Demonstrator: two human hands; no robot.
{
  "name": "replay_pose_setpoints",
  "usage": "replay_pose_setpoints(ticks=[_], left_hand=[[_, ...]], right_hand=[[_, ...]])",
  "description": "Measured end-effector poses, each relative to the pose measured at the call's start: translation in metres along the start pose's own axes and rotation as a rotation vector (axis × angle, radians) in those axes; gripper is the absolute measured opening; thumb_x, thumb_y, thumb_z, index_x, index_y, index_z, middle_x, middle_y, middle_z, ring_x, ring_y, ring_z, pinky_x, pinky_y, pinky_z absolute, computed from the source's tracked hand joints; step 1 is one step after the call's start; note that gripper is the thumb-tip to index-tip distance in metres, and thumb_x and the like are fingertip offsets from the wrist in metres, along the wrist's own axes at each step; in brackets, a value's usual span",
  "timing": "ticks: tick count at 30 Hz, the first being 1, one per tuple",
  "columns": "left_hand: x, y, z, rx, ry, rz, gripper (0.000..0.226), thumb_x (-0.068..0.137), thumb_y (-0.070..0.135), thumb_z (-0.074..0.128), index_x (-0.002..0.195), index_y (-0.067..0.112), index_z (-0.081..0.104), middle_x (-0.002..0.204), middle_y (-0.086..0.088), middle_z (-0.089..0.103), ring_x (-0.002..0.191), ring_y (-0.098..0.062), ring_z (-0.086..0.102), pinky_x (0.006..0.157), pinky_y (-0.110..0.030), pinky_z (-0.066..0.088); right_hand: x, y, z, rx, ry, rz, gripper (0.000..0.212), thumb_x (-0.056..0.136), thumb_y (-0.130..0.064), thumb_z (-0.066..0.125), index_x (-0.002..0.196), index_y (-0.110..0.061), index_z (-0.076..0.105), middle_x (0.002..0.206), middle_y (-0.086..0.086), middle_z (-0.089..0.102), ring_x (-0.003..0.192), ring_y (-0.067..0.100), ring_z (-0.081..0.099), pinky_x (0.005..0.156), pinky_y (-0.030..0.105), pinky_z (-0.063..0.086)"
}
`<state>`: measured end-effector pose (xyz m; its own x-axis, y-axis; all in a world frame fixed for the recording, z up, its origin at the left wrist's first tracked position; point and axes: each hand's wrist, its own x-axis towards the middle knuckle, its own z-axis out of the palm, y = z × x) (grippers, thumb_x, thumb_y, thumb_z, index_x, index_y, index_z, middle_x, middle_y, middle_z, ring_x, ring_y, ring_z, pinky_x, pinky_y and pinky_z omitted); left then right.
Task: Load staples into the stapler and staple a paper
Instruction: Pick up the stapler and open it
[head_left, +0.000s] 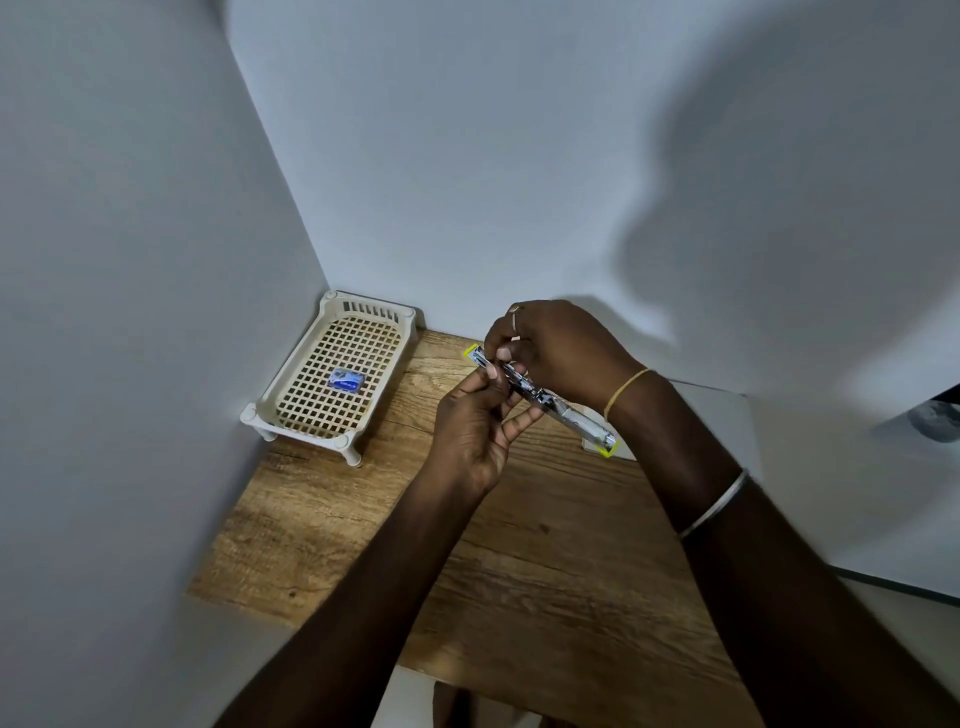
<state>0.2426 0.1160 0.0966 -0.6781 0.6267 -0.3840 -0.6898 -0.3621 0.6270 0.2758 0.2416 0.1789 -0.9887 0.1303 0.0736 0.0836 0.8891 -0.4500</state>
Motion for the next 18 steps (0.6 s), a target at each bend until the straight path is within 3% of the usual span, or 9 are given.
replay_pose_setpoints(ticks=[8,13,18], left_hand=[[0.001,-0.001,-0.003,0.051,0.038,0.008,0.025,0.103,0.011,0.054,0.088,0.011,0.074,0.088,-0.003,0.078,0.080,-0.018,0.077,0.063,-0.037,0.063],[0.002,-0.003,-0.004,0.084,0.062,-0.003,0.031,0.097,-0.011,0.047,0.093,0.009,0.070,0.090,-0.007,0.073,0.084,-0.021,0.069,0.063,-0.038,0.063],[-0.002,-0.009,-0.005,0.081,0.064,-0.025,0.036,0.094,-0.015,0.045,0.091,0.010,0.071,0.084,-0.004,0.074,0.074,-0.016,0.074,0.059,-0.036,0.062]], right_hand=[[-0.005,0.009,0.006,-0.013,-0.126,-0.030,0.014,0.090,-0.012,0.060,0.084,-0.025,0.057,0.086,-0.009,0.055,0.078,0.012,0.050,0.064,0.032,0.038],[-0.011,0.008,0.013,0.003,-0.118,-0.032,0.017,0.094,-0.032,0.063,0.084,-0.027,0.050,0.088,-0.008,0.055,0.079,0.014,0.050,0.068,0.033,0.043],[-0.020,0.008,0.018,0.068,-0.102,-0.038,0.020,0.094,-0.028,0.066,0.082,-0.023,0.049,0.084,-0.005,0.053,0.078,0.015,0.051,0.069,0.033,0.042]])
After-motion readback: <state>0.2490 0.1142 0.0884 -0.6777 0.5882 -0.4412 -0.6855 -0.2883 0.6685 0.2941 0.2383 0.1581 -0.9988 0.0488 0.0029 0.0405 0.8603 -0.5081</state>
